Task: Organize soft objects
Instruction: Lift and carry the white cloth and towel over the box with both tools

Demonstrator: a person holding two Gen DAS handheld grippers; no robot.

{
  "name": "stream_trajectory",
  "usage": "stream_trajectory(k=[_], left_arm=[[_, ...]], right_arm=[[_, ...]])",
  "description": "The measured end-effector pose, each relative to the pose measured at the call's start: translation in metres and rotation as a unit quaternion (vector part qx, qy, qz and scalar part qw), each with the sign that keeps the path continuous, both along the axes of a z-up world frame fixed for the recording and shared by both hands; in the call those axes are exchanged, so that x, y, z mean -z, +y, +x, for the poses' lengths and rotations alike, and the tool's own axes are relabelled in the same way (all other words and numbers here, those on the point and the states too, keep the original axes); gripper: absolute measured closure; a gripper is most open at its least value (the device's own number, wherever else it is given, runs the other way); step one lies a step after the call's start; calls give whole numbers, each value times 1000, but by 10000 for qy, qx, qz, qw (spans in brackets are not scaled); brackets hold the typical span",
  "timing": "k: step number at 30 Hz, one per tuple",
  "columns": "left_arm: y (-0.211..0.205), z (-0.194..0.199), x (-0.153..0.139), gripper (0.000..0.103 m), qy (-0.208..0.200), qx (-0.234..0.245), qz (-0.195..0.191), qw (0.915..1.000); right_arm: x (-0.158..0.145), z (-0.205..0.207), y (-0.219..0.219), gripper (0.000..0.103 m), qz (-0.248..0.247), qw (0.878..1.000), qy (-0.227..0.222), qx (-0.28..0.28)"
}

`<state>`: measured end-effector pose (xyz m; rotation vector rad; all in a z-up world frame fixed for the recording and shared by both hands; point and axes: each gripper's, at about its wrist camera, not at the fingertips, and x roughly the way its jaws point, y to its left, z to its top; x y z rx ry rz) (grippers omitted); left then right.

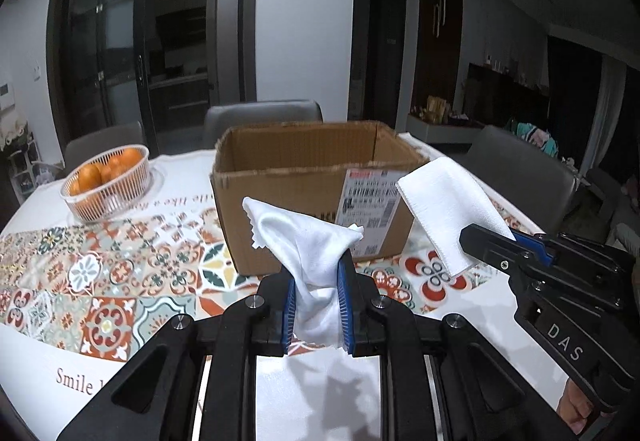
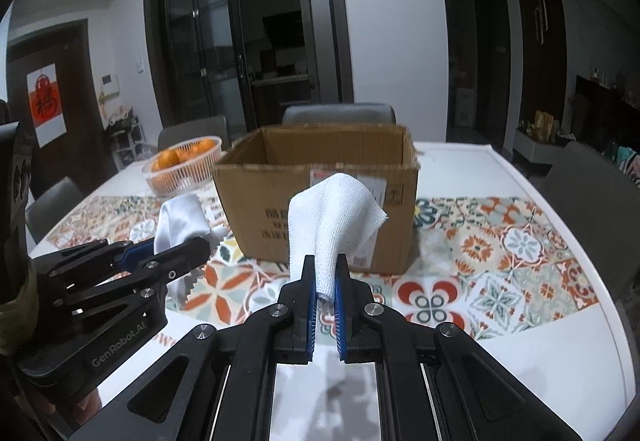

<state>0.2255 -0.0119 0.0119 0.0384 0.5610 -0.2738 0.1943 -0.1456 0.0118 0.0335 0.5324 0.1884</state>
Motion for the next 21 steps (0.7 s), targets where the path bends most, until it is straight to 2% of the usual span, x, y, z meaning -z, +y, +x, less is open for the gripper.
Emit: stream_trajectory(k=[11, 21], left_arm=[[4, -8, -35, 83, -455, -30, -21, 9990], [3, -4, -64, 83, -830, -26, 0, 9966]], right_arm=[[-38, -11, 1, 94, 56, 9986, -521, 91], [-60, -5, -2, 94, 96, 9964, -825, 149]])
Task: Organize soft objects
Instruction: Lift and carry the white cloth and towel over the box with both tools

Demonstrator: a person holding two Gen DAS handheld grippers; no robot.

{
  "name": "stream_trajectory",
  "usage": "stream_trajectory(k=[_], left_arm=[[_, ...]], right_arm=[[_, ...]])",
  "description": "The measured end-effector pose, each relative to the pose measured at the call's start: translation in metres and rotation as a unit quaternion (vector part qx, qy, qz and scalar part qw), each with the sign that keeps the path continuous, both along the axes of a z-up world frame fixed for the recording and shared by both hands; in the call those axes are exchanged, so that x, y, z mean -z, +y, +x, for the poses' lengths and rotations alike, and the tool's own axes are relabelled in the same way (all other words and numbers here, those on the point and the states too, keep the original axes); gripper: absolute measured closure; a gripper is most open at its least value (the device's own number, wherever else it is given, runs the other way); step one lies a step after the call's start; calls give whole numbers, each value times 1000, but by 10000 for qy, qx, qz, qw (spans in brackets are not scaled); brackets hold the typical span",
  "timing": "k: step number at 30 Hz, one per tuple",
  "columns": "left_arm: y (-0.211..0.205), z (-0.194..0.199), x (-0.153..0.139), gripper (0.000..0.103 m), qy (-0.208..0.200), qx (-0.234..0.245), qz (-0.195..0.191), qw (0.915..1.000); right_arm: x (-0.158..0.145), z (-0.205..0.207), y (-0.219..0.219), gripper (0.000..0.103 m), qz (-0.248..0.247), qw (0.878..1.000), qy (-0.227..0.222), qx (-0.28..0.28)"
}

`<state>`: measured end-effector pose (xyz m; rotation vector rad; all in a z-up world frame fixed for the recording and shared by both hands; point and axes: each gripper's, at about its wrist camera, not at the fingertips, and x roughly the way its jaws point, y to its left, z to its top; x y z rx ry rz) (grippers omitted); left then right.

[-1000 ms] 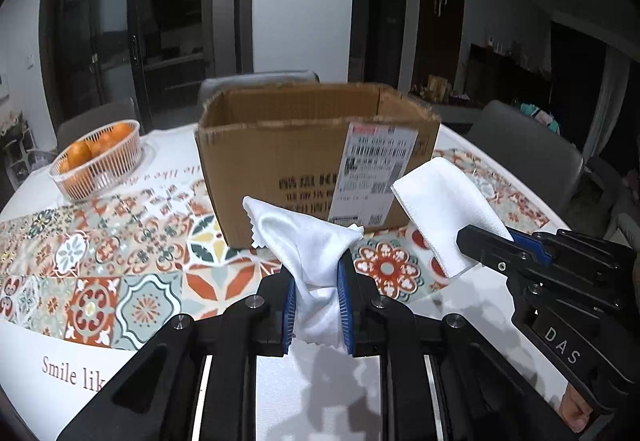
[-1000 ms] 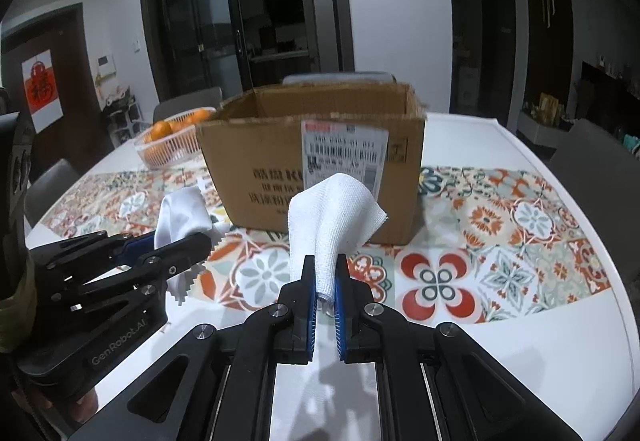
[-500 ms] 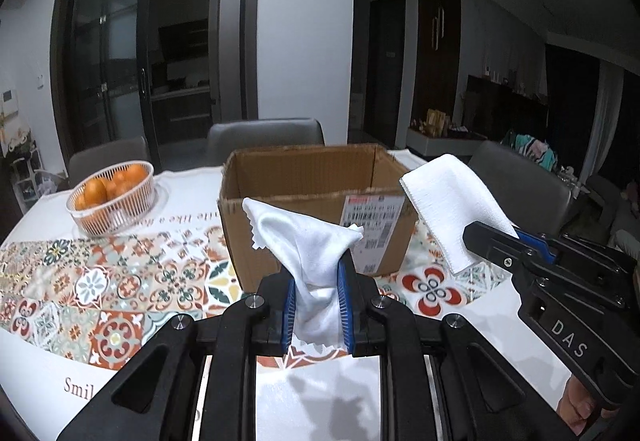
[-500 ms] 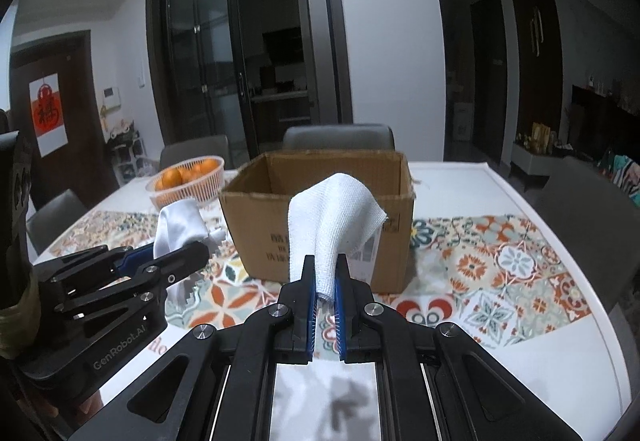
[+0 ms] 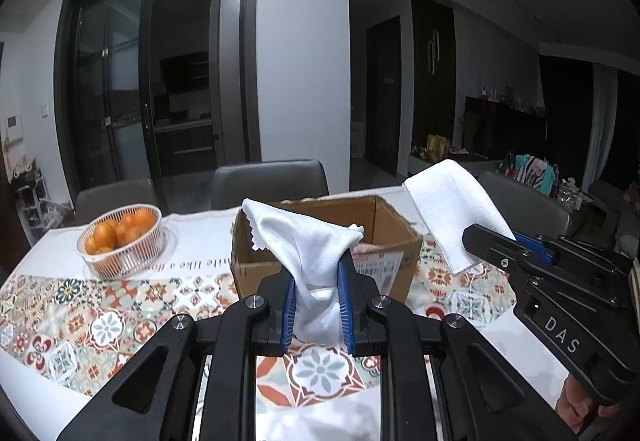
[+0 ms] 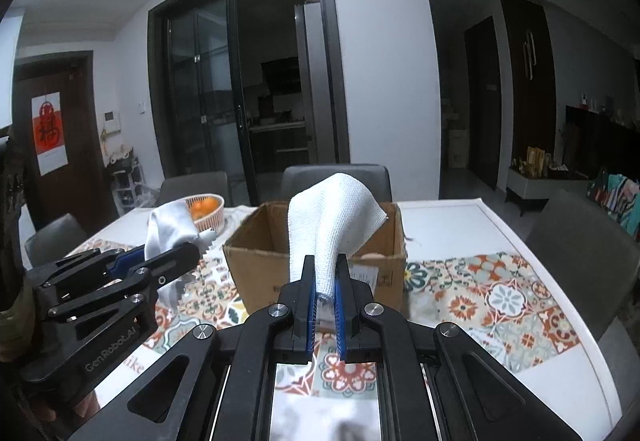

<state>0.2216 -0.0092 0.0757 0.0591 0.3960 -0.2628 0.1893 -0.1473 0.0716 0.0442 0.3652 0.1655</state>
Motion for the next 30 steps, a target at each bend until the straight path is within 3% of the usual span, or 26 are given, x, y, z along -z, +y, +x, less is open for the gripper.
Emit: stream_trajectory(k=[15, 30], left_arm=[[-9, 36, -21, 83, -367, 74, 182, 9991], [-11, 94, -10, 83, -264, -23, 325, 9991]], right_arm=[[-16, 35, -6, 94, 19, 9996, -269, 40], [-9, 88, -2, 94, -141, 9998, -136, -30]])
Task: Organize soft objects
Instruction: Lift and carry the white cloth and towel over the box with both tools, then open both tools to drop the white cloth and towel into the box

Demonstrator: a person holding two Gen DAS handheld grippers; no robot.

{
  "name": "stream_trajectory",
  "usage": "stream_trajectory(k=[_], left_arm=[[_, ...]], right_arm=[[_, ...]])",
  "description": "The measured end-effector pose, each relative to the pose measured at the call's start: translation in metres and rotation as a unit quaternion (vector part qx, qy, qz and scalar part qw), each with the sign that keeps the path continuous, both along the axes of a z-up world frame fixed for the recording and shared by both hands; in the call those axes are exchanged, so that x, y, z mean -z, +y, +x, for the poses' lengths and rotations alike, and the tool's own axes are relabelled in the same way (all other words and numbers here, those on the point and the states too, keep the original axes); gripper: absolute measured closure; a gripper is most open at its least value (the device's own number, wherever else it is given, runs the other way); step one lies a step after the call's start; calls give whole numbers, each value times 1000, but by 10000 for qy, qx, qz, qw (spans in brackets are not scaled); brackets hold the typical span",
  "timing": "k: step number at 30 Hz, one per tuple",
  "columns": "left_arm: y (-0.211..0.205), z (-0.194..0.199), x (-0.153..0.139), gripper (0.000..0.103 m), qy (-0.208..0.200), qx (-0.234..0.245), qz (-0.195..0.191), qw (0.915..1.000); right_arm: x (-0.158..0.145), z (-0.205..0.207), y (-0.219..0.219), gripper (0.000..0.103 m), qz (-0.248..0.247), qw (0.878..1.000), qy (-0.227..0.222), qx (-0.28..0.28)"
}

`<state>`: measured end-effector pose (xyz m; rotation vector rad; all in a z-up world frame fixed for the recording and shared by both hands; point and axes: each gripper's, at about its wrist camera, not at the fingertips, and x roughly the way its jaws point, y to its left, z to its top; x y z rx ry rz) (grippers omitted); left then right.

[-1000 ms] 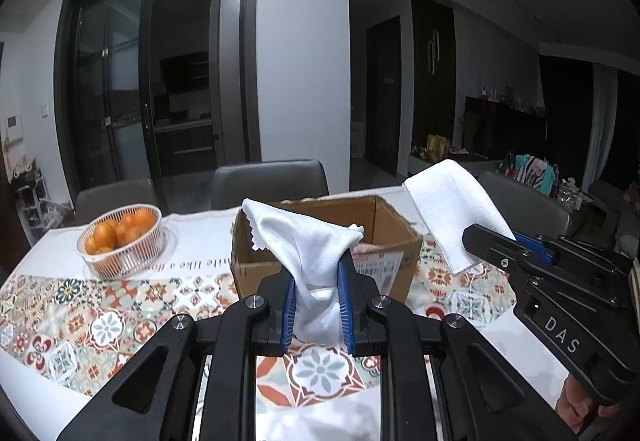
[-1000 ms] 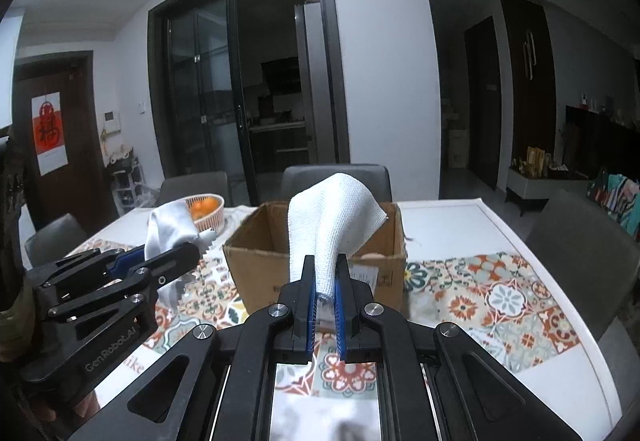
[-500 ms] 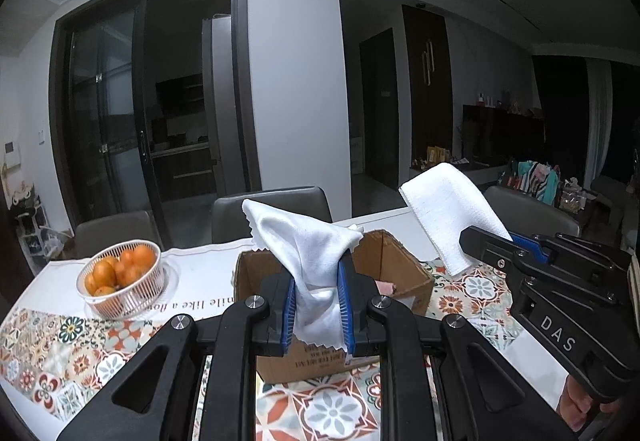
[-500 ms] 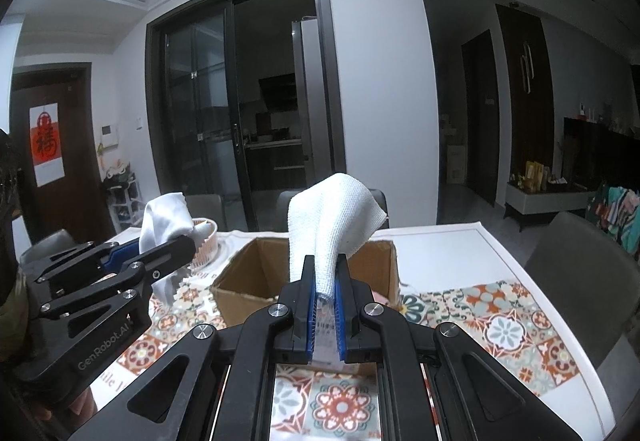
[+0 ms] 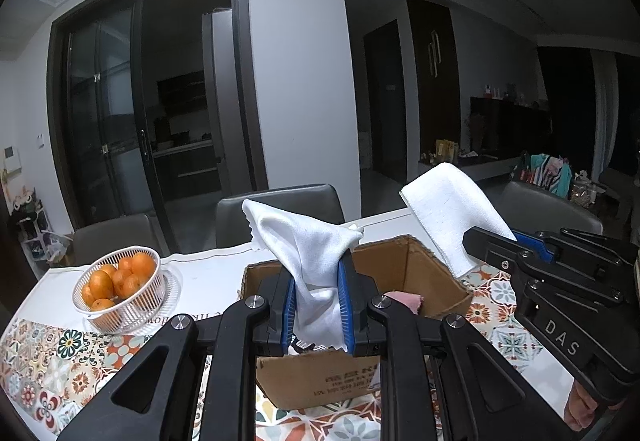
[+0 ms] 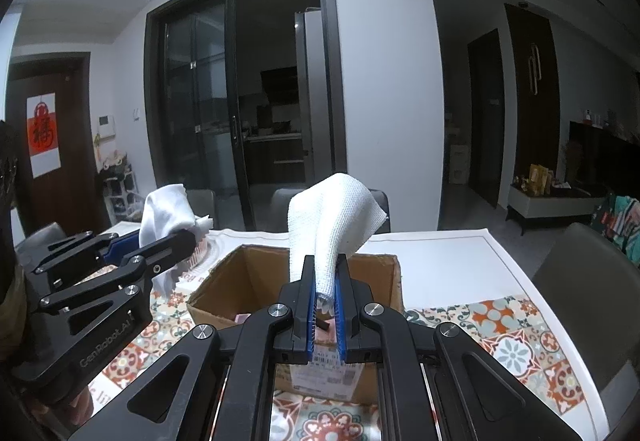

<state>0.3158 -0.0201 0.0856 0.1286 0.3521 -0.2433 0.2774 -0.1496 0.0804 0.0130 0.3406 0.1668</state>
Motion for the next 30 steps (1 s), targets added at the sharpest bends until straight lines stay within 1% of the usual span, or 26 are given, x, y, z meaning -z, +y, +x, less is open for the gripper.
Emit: stream_trajectory(k=[10, 21, 24, 28, 29, 30], left_arm=[[-3, 36, 21, 83, 295, -39, 68, 9995], [-12, 79, 58, 83, 900, 19, 205, 9957], [-18, 88, 69, 78, 1028, 26, 317, 9942], [-20, 93, 77, 62, 1040, -3, 437, 9936], [-19, 92, 78, 60, 1031, -22, 440, 9937], [-19, 91, 78, 58, 1015, -48, 442, 9938]], right_arm=[[22, 33, 2, 94, 22, 9994, 345, -67], [53, 72, -1, 94, -33, 9957, 916, -95], [60, 80, -2, 94, -87, 9946, 1034, -63], [67, 87, -6, 93, -138, 9930, 1172, -78], [69, 88, -5, 91, -142, 9926, 1205, -87], [71, 89, -6, 87, -145, 9922, 1236, -92]])
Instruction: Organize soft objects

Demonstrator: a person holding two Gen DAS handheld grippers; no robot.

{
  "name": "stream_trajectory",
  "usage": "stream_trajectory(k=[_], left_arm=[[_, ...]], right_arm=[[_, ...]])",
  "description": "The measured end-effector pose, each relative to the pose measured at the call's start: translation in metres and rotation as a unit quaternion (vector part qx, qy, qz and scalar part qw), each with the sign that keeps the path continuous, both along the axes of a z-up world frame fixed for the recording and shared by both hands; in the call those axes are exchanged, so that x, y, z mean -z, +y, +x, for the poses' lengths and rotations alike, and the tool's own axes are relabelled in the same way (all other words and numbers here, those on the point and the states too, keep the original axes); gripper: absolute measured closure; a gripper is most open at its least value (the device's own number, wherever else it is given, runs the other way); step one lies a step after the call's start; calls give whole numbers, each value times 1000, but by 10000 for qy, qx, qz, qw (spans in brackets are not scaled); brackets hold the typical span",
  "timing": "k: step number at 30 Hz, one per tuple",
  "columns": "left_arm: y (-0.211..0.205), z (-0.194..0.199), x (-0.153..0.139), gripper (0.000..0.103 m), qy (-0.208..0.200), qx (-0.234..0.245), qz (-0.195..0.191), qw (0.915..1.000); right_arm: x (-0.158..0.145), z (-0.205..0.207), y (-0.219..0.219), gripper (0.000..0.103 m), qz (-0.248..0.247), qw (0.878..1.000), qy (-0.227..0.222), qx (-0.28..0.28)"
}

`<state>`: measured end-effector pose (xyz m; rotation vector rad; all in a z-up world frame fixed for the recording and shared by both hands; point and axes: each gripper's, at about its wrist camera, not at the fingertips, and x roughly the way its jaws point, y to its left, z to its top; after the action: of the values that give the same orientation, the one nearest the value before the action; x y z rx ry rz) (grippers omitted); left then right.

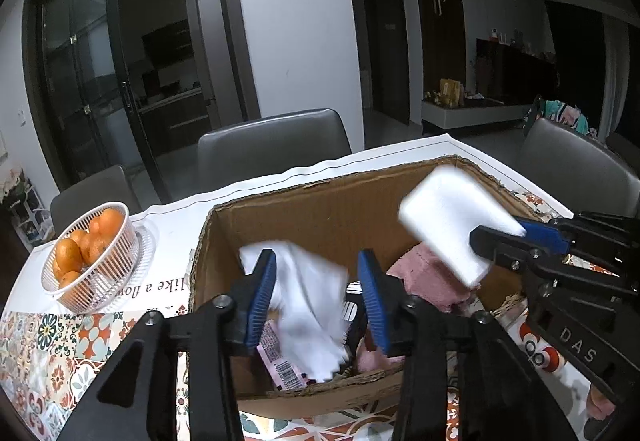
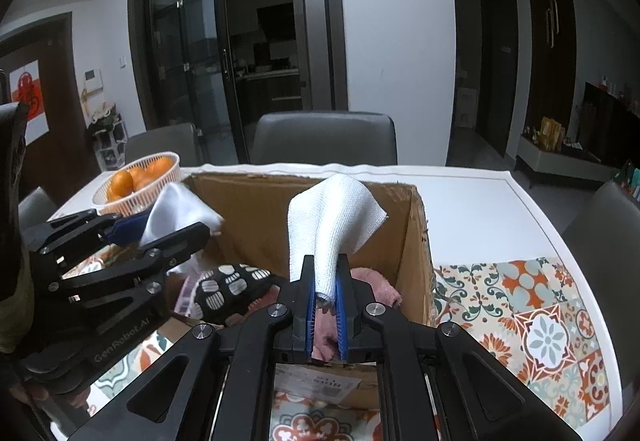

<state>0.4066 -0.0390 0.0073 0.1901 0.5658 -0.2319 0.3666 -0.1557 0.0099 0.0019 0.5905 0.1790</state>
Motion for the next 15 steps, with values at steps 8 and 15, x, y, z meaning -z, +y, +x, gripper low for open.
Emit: stream_trajectory(k=[8, 15], left_arm=[[11, -19, -11, 34, -345, -404, 15, 9986], [20, -47, -25, 19, -619, -737, 4, 9954]], right_arm=[[-2, -5, 0, 63, -90, 9998, -88, 169], [-15, -25, 0, 51, -58, 9991, -266, 313]])
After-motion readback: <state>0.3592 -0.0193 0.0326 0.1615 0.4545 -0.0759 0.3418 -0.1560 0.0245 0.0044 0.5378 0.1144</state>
